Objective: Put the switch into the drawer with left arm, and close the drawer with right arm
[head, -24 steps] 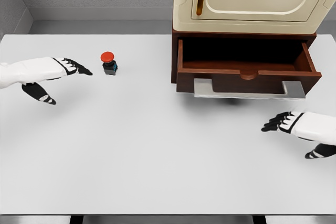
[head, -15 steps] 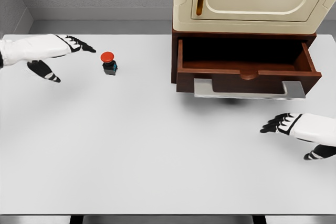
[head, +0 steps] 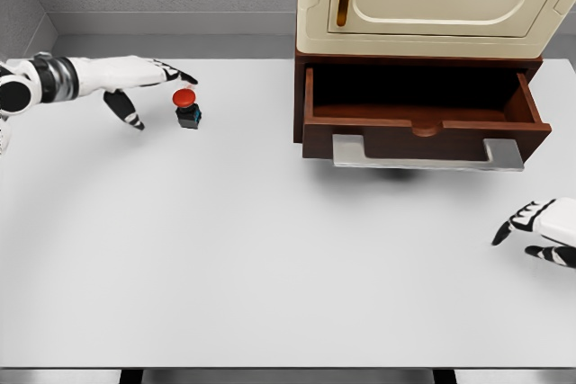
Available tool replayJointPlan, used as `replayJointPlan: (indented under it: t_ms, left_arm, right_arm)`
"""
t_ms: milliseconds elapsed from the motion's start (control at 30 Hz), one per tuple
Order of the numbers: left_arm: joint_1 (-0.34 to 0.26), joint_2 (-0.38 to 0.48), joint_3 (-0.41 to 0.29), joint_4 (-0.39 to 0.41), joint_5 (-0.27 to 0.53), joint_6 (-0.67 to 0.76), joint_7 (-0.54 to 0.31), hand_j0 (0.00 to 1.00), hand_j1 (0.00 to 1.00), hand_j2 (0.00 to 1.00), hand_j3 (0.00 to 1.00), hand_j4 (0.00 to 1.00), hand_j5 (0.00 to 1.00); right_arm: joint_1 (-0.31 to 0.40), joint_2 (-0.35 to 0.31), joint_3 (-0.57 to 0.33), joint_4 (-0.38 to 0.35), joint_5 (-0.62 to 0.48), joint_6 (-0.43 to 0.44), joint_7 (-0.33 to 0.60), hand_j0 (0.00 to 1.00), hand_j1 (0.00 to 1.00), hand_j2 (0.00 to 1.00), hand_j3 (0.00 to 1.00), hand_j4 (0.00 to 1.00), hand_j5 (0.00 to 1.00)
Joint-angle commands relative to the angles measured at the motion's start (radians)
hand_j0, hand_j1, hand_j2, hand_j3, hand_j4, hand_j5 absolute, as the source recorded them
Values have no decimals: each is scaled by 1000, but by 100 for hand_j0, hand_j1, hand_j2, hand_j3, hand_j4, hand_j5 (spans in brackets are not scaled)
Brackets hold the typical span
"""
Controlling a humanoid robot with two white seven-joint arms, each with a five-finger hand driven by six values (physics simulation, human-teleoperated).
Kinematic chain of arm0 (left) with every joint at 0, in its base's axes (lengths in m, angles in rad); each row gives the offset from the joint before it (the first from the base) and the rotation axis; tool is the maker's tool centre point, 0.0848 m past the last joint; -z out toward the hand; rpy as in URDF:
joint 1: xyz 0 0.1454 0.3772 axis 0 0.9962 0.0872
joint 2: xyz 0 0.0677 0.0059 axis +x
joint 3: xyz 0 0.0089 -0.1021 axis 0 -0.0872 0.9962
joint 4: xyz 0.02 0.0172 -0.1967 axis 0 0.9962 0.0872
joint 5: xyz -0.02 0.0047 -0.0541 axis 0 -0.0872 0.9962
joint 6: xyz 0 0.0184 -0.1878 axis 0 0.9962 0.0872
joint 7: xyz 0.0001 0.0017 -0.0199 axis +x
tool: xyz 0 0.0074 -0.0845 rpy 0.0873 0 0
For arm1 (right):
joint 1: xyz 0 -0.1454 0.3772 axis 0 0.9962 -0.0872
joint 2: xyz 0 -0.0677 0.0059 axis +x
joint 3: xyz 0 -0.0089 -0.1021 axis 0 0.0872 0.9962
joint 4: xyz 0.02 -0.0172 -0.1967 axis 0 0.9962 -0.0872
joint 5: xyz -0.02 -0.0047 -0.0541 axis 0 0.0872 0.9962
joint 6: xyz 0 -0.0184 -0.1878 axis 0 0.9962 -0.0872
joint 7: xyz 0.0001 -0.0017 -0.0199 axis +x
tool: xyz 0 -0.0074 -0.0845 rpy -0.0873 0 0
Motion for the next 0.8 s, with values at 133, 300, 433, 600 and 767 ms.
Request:
replayJointPlan:
  t_ms: [133, 300, 433, 600, 767]
  left_arm:
    - [-8, -48, -6, 22, -25, 2, 0, 97, 97, 97, 97, 97, 97]
    - [-17, -88, -6, 22, -100, 2, 0, 94, 94, 94, 94, 94, 94]
    - [-26, -104, -7, 36, -125, 2, 0, 92, 92, 92, 92, 92, 92]
    - [-26, -123, -7, 36, -180, 2, 0, 85, 85, 85, 85, 85, 85]
    - [-31, -124, -6, 37, -202, 2, 0, 83, 83, 83, 83, 83, 83]
  right_arm:
    - [-3, 53, -18, -7, -11, 3, 0, 42, 42, 42, 42, 42, 42]
    - [-5, 51, -40, -8, -17, 3, 0, 44, 44, 44, 44, 44, 44]
    - [6, 49, -90, -8, -40, 3, 0, 45, 45, 45, 45, 45, 45]
    - [12, 49, -107, -8, -54, 3, 0, 46, 46, 46, 46, 46, 46]
    - [14, 42, -113, -8, -78, 3, 0, 46, 46, 46, 46, 46, 46]
